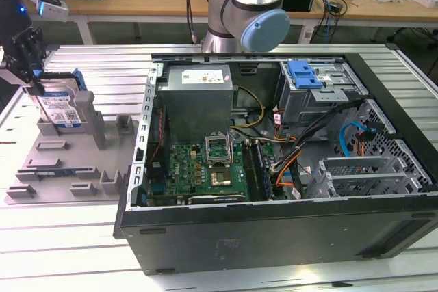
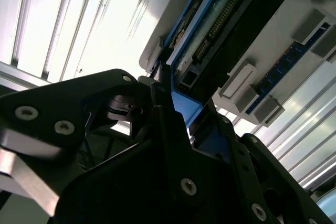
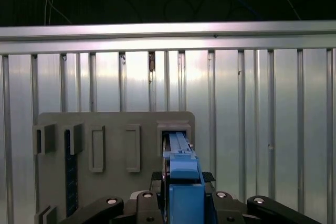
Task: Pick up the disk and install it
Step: 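Pick up the disk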
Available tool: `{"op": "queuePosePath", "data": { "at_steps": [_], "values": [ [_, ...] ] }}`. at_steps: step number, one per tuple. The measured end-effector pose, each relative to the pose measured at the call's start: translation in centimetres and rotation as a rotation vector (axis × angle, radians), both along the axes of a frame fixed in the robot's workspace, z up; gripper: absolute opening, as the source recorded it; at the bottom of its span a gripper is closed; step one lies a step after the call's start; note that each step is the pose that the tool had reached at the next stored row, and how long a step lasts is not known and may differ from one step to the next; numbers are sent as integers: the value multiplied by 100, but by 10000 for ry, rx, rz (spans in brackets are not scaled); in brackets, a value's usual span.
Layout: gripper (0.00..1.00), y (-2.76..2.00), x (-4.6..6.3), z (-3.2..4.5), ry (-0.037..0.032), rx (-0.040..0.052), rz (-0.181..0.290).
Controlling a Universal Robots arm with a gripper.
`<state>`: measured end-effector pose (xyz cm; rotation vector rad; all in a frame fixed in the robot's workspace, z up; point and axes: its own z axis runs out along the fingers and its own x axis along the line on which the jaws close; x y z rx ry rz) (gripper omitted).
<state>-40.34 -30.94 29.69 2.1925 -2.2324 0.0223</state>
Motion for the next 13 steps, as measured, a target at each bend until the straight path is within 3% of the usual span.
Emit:
{"op": "queuePosePath", "data": {
  "at_steps": [13],
  "values": [
    [37,0,0,177,-1,0,0]
  ]
}}
